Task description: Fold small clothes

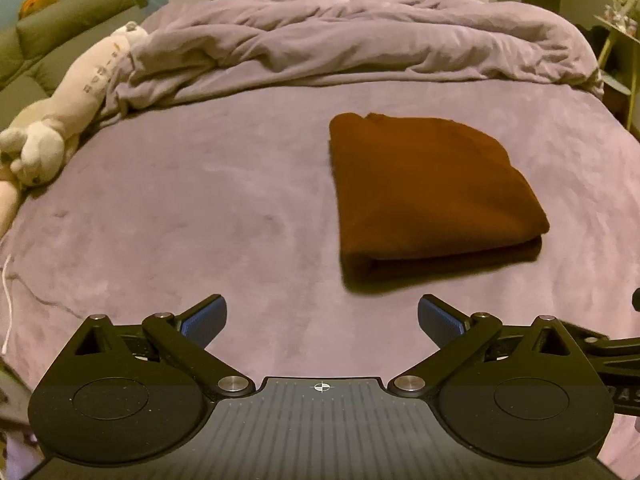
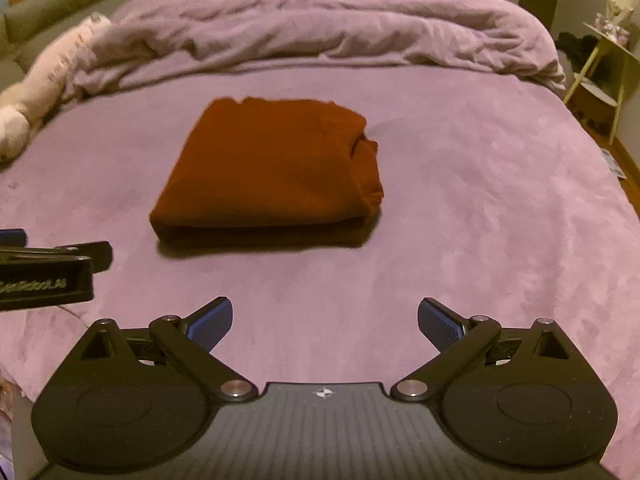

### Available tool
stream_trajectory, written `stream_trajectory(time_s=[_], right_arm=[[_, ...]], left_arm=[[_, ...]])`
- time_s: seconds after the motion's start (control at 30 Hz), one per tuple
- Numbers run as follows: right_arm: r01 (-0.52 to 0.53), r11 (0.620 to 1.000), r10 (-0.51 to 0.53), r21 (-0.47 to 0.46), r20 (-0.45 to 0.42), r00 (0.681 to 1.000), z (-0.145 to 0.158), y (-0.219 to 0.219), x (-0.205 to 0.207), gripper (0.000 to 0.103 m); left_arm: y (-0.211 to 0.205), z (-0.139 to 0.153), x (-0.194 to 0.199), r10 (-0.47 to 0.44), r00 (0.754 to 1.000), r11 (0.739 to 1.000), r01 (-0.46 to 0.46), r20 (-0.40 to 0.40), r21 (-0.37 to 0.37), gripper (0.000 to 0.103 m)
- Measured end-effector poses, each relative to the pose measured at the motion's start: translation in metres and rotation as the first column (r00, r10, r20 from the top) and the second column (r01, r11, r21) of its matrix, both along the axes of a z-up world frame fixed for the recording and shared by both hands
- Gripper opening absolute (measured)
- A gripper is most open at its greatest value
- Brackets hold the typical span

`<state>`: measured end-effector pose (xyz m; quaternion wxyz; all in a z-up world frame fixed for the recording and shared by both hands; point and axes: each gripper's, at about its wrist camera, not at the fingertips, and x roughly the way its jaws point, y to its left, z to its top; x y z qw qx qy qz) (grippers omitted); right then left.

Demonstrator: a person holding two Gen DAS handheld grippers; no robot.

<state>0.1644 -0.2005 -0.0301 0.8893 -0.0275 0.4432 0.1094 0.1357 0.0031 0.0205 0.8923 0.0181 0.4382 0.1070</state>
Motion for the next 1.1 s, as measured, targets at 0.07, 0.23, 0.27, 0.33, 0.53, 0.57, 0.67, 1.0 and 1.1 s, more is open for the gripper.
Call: stream_trajectory(time_s=[0.07,0.23,0.27,0.33,0.53,0.57,0.67,1.0,1.1], right_arm=[[-0.012,1.000,0.011,-0.024,-0.011,1.000,0.004,0.004,0.004,0.099],[0.004,0.999,-0.003,-0.041,0.009,1.000,0.014,0.008,0.007,0.099],[0.007,0.999,-0.007,-0.041,0.014,1.000,0.016,0.008,0.007,0.099],[0.016,0.999,-0.015,-0.041,0.016,1.000,0.019,0.010,0.010,0.099],[0.022,0.999,-0.022,-0.039,0.015,1.000,0.021,0.010,0.011,0.099],[0.019,0.999,-0.019,-0.039,0.015,1.000,0.021,0.010,0.011,0.099],[0.021,0.999,-0.021,-0.046,0.015,1.000,0.020,0.011,0.011,0.099],[0.017,0.999,-0.017,-0.030,0.014,1.000,0.019,0.007,0.011,0.099],[0.019,0.999,-0.018,-0.031,0.019,1.000,0.019,0.007,0.011,0.099]], left_arm=[[0.002,0.001,0.001,0.011,1.000,1.000,-0.011,-0.005,-0.017,0.103],[-0.001,0.003,0.001,0.006,1.000,1.000,-0.006,-0.012,-0.003,0.103],[0.000,0.003,0.002,0.002,1.000,1.000,-0.002,-0.014,-0.009,0.103],[0.002,0.004,0.002,0.002,1.000,1.000,-0.002,-0.018,-0.025,0.103],[0.001,0.004,0.004,0.003,1.000,1.000,-0.004,-0.019,-0.019,0.103],[0.000,0.004,0.004,0.001,1.000,1.000,-0.002,-0.019,-0.019,0.103],[-0.001,0.004,0.004,0.000,1.000,1.000,-0.001,-0.023,-0.016,0.103],[0.001,0.005,0.005,-0.004,1.000,0.999,0.003,-0.028,-0.043,0.103],[0.000,0.005,0.004,-0.007,1.000,0.999,0.006,-0.025,-0.040,0.103]])
